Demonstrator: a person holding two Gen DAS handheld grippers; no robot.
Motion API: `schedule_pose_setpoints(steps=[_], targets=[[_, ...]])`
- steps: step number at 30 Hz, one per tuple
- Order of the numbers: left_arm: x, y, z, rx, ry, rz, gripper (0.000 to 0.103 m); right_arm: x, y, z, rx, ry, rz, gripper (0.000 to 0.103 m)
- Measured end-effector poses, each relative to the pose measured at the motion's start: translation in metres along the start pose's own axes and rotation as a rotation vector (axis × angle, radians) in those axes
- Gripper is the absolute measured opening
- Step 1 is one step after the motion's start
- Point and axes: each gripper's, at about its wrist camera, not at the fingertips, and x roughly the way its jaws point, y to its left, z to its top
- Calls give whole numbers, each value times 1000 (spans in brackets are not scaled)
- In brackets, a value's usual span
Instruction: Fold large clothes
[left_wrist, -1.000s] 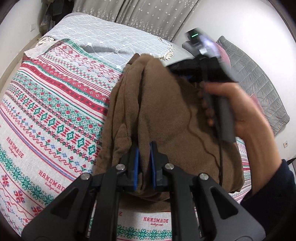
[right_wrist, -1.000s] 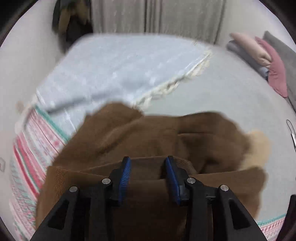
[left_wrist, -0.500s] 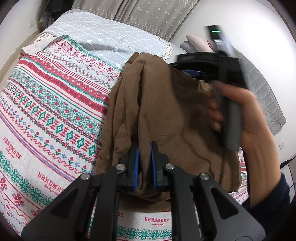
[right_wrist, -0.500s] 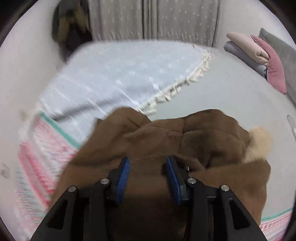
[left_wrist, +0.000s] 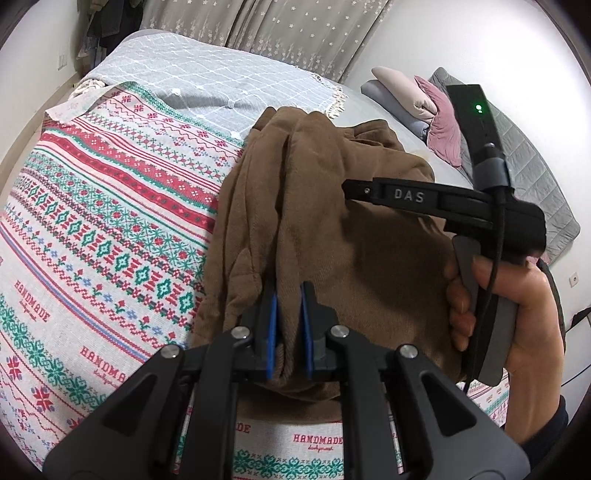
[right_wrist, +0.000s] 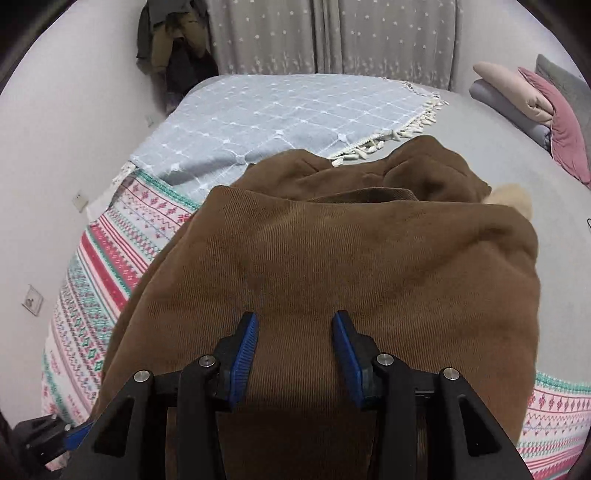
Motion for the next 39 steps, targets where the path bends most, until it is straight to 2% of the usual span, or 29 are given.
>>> schedule_pose_setpoints(steps=[7, 17, 18, 20, 22, 28, 30, 34, 37, 39], targets=[[1, -2, 1, 13, -2, 13, 15, 4, -6, -7, 32, 0, 26, 44], [1, -1, 2, 15, 2, 9, 15, 2, 7, -6, -5, -21, -51, 45], [1, 0, 2, 14, 3, 6, 15, -2, 9, -6, -10, -30, -70, 46], [1, 1, 2, 14, 4, 3, 15, -17, 10, -10, 8, -61, -120, 60], [2, 2, 3, 11, 5, 3, 16, -33, 10, -19, 35, -98, -135, 63], [-3, 6, 10, -24, 20, -29, 17, -78, 0, -54, 95, -133, -246, 64], [-8, 8, 16, -44, 16, -46, 19, -90, -9, -65, 120, -128, -254, 64], [-12, 2, 25, -25, 1, 9, 28, -105, -16, -79, 126, -128, -291, 65], [-7, 0, 24, -12, 9, 17, 35, -112, -21, -86, 134, -129, -292, 65], [-6, 2, 23, -10, 3, 15, 36, -114, -25, -89, 139, -131, -300, 65]])
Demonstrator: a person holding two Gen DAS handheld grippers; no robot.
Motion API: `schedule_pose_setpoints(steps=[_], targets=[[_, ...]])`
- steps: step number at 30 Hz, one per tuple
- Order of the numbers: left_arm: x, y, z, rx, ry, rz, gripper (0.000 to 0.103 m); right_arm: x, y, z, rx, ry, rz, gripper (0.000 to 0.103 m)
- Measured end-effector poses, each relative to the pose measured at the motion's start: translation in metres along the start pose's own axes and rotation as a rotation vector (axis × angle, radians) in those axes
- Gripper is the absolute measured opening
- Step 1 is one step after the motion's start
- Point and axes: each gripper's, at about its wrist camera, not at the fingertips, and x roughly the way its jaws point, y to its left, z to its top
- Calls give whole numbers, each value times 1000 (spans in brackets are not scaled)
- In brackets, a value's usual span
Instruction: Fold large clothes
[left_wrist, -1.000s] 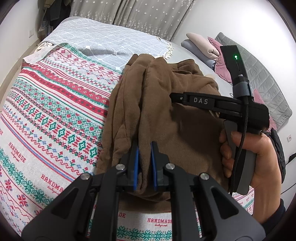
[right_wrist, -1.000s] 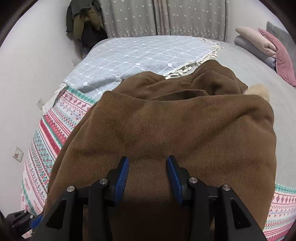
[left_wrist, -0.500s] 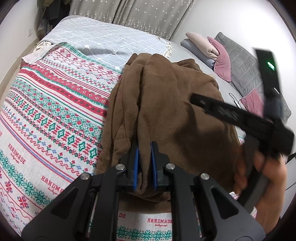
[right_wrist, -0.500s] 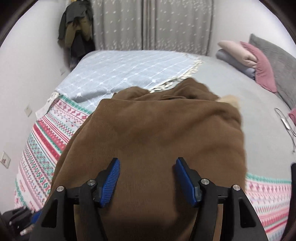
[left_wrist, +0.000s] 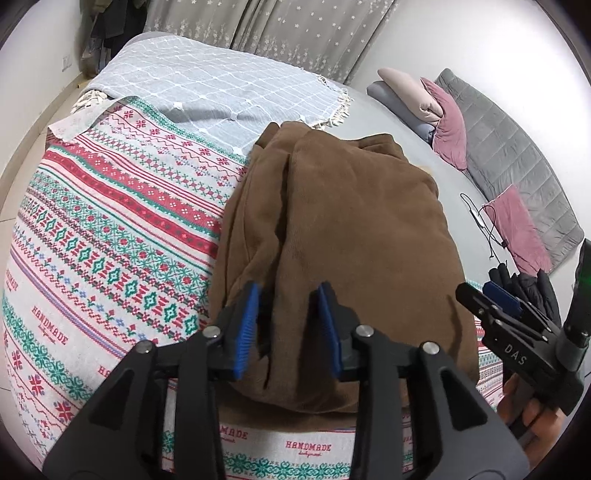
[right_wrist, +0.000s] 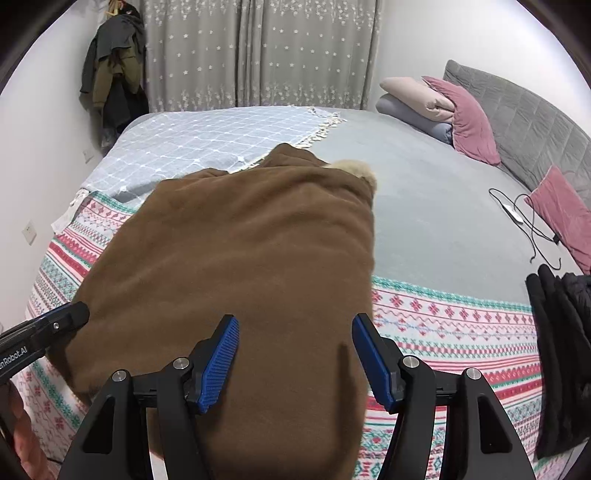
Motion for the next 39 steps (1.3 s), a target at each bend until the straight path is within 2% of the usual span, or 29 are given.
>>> schedule_pose_setpoints(steps=[3, 6, 8, 13, 14, 16, 21, 23, 26, 29, 31, 33, 36, 38, 39], targets=[[-9, 6, -3, -42, -19, -4, 36, 6, -1, -6, 5, 13, 6, 65], [-30, -3, -1, -20, -104, 105, 62, 11, -7, -13, 24, 20, 20, 67], [-36, -7, 1, 14, -148, 127, 69, 14, -10, -15, 39, 15, 24, 71], [1, -1, -2, 24, -3, 134, 70, 19, -17, -23, 78, 11, 46, 77], [6, 0, -4, 24, 3, 141, 71, 20, -19, -24, 89, 10, 55, 78], [6, 5, -5, 9, 2, 144, 79, 21, -21, -26, 104, 8, 65, 79], [12, 18, -10, -73, 50, 89, 81, 23, -24, -29, 122, 2, 73, 80], [13, 22, -9, -89, 62, 84, 86, 24, -25, -30, 126, 0, 76, 81], [6, 24, -9, -100, 55, 99, 88, 24, -26, -32, 133, -3, 86, 81], [1, 13, -11, -53, 38, 142, 88, 25, -28, -34, 143, -6, 94, 81], [11, 15, -15, -57, 77, 124, 89, 25, -28, -35, 147, -8, 96, 81], [17, 26, -16, -123, 113, 65, 90, 26, -29, -35, 150, -8, 101, 82], [23, 39, -17, -218, 179, -67, 90, 26, -31, -37, 162, -8, 109, 82], [33, 37, -21, -241, 233, -155, 89, 27, -31, -37, 167, -7, 113, 83], [36, 34, -23, -238, 243, -166, 90, 27, -31, -37, 168, -7, 113, 83]])
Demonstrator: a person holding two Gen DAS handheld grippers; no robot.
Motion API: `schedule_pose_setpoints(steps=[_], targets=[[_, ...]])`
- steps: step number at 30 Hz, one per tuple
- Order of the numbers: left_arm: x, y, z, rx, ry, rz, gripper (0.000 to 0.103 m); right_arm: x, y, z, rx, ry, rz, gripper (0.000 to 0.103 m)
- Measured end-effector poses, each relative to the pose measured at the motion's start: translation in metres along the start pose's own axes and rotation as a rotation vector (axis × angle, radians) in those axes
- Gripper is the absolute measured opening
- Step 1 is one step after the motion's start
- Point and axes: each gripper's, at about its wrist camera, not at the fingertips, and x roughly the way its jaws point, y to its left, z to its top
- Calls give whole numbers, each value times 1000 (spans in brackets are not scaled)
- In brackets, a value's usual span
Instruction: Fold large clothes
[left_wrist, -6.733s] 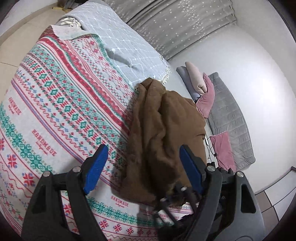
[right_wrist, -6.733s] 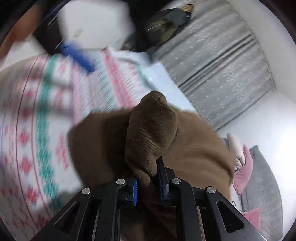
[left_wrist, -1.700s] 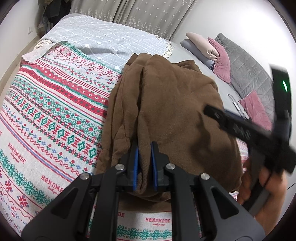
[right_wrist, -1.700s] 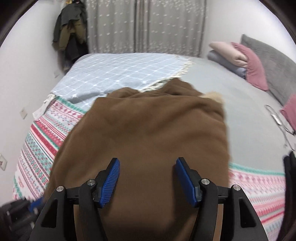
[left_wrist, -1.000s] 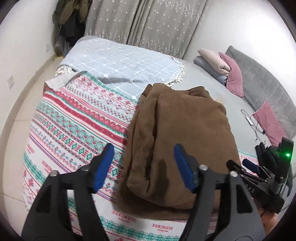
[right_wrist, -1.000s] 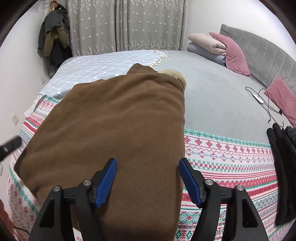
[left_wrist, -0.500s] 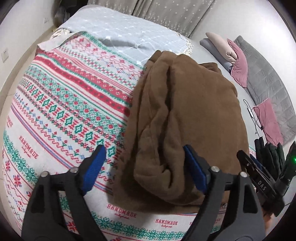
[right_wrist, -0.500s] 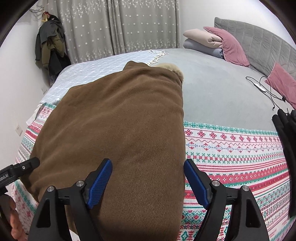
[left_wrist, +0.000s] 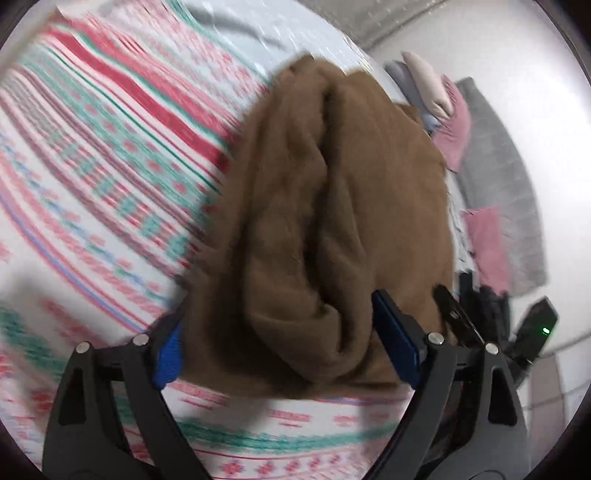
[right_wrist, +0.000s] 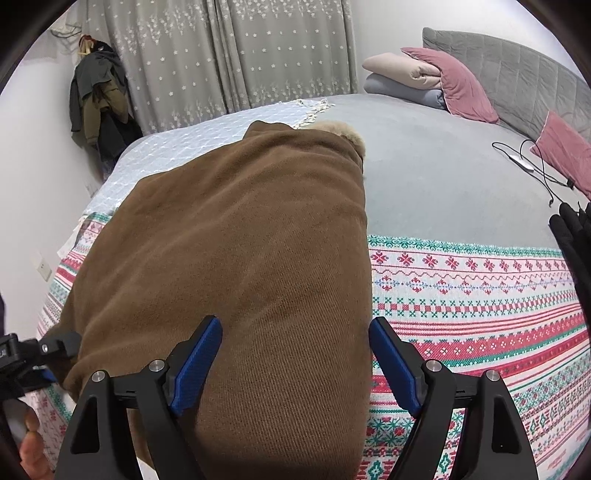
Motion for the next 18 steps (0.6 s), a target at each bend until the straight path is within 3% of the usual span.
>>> schedule_pose_setpoints(steps=[3, 8, 18], targets=[[0, -8, -3, 33, -16, 35, 91, 0, 0, -1, 5, -3, 2, 83], [-10, 1, -1, -44, -47, -1, 84, 1, -2, -2, 20, -3, 14, 84], [-8, 6, 1, -67, -82, -12, 80, 2, -1, -4, 20, -10, 15, 84]])
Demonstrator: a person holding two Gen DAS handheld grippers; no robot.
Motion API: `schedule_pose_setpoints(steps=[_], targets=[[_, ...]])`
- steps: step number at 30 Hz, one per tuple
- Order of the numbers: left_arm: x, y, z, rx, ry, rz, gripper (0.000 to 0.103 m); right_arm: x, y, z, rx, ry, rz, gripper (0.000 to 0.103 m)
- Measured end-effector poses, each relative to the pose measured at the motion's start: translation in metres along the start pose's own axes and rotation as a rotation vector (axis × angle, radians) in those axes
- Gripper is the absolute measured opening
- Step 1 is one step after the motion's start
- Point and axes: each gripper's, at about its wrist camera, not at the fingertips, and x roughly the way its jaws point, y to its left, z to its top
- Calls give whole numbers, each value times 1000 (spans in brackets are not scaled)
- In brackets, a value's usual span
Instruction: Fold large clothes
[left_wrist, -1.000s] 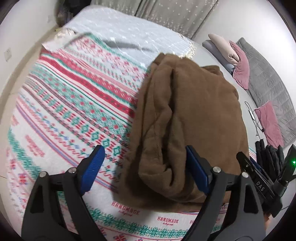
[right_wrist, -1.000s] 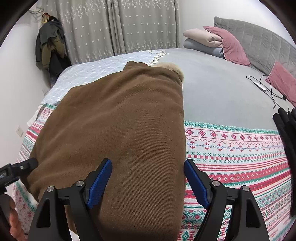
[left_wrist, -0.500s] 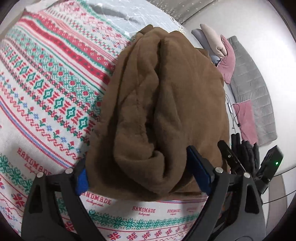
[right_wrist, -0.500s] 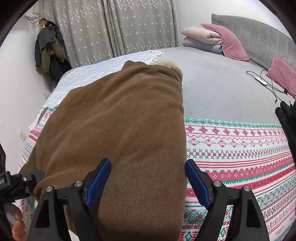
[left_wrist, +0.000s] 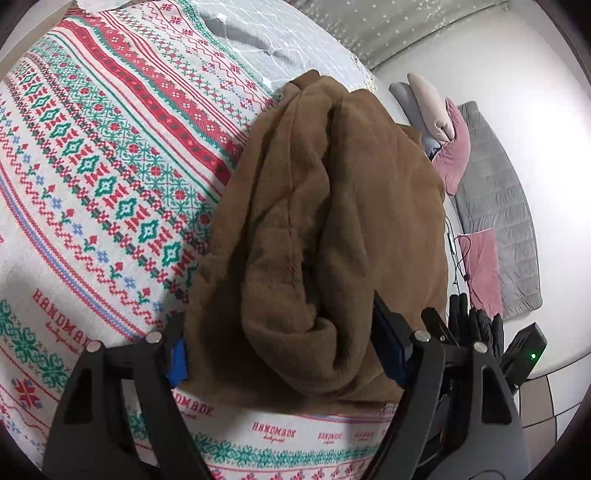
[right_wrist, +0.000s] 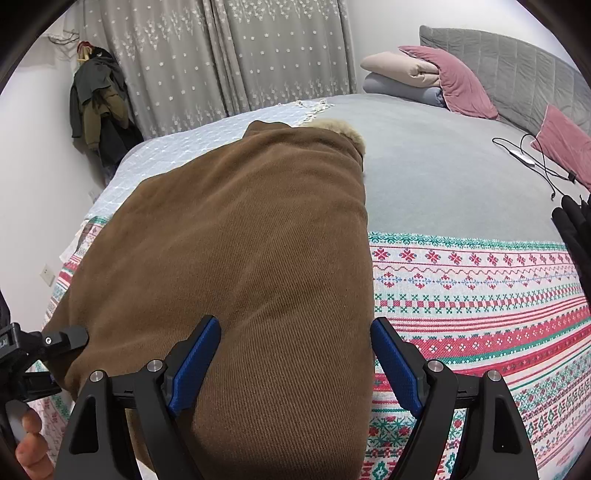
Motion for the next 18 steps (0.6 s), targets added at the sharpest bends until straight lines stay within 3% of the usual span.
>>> schedule_pose_setpoints(steps=[5, 10, 18], targets=[[5, -2, 3, 5, -23, 18, 81, 2, -1, -1, 1, 2, 6, 85], [2, -1, 3, -15, -34, -19, 55, 4, -3, -3, 11, 8, 22, 86], [-1, -4, 2, 0, -62, -21, 49, 3, -2, -2, 9, 10, 25, 87]])
